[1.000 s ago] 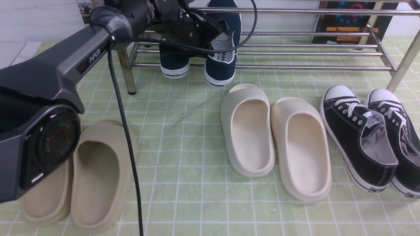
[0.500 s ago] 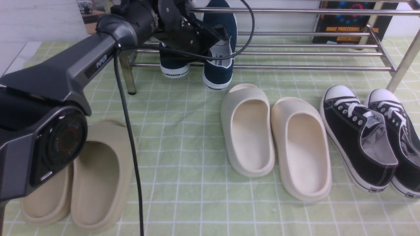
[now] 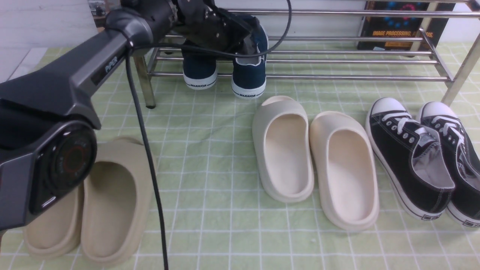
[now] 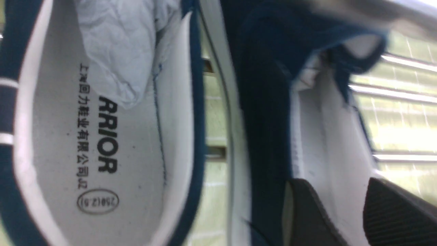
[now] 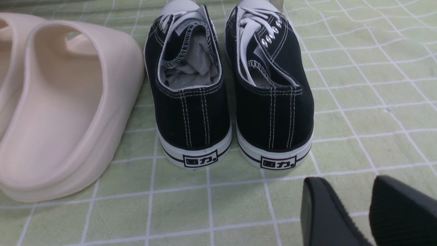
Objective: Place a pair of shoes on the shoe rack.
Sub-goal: Use the left arm to put a shoe into the shoe rack
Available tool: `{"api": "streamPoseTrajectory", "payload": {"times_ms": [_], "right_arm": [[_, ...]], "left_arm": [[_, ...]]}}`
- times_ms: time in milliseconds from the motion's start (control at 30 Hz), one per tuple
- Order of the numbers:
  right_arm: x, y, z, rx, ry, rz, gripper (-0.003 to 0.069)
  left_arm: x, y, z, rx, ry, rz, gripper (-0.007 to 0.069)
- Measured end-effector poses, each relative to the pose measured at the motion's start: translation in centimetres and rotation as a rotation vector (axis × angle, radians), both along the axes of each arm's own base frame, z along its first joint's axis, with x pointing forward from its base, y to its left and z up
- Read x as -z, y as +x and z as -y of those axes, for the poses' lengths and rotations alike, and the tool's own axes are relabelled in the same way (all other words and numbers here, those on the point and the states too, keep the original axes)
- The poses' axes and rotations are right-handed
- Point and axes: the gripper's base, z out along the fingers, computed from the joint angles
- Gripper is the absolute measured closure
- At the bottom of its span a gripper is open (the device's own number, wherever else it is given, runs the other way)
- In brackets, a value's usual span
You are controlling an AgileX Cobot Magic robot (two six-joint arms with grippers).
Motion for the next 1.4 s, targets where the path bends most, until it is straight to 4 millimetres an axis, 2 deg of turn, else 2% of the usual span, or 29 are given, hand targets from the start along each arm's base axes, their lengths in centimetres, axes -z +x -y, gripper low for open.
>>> {"api": "streamPoseTrajectory", "payload": {"times_ms": [67, 133, 267, 300, 333, 400, 500, 533, 567, 667, 767, 1167, 1400], "right_arm": [[0.0, 0.0, 0.0, 0.000, 0.000, 0.000, 0.0413], [0.0, 0.0, 0.0, 0.000, 0.000, 0.000, 0.0413], [0.0, 0.0, 0.0, 0.000, 0.000, 0.000, 0.0413], [0.0, 0.0, 0.0, 0.000, 0.000, 0.000, 0.0413], [0.0, 0.0, 0.0, 0.000, 0.000, 0.000, 0.0413], [0.0, 0.0, 0.0, 0.000, 0.000, 0.000, 0.0413], [0.0, 0.0, 0.0, 0.000, 0.000, 0.000, 0.0413], [0.0, 0.0, 0.0, 0.000, 0.000, 0.000, 0.0413], [0.0, 0.0, 0.0, 0.000, 0.000, 0.000, 0.0413], [0.0, 0.0, 0.0, 0.000, 0.000, 0.000, 0.0413], [0.0, 0.0, 0.0, 0.000, 0.000, 0.000, 0.0413], [0.0, 0.0, 0.0, 0.000, 0.000, 0.000, 0.0413], [0.0, 0.0, 0.0, 0.000, 0.000, 0.000, 0.0413]], "left_arm": [[-1.0, -0.5, 0.0, 0.019, 0.019, 0.003, 0.0386], [-3.7, -1.9, -0.1, 0.069, 0.055, 0.025, 0.0452], [-5.6, -4.1, 0.3, 0.155, 0.117, -0.006, 0.0585], [-5.4, -4.8, 0.9, 0.194, 0.143, -0.041, 0.0627], [-5.4, -4.9, 0.9, 0.196, 0.145, -0.046, 0.0634], [-4.0, -5.7, 2.7, 0.271, 0.202, -0.103, 0.0638], [-2.2, -5.9, 4.2, 0.311, 0.244, -0.139, 0.0638], [-0.6, -5.7, 5.0, 0.323, 0.279, -0.162, 0.0638], [-0.2, -5.6, 5.1, 0.324, 0.283, -0.167, 0.0638], [3.2, -4.3, 5.4, 0.282, 0.346, -0.199, 0.0638], [4.3, -3.3, 5.2, 0.222, 0.366, -0.172, 0.0638], [3.3, -1.8, 5.7, 0.087, 0.267, 0.001, 0.0638], [3.3, -1.3, 4.8, 0.068, 0.279, 0.013, 0.0638]]}}
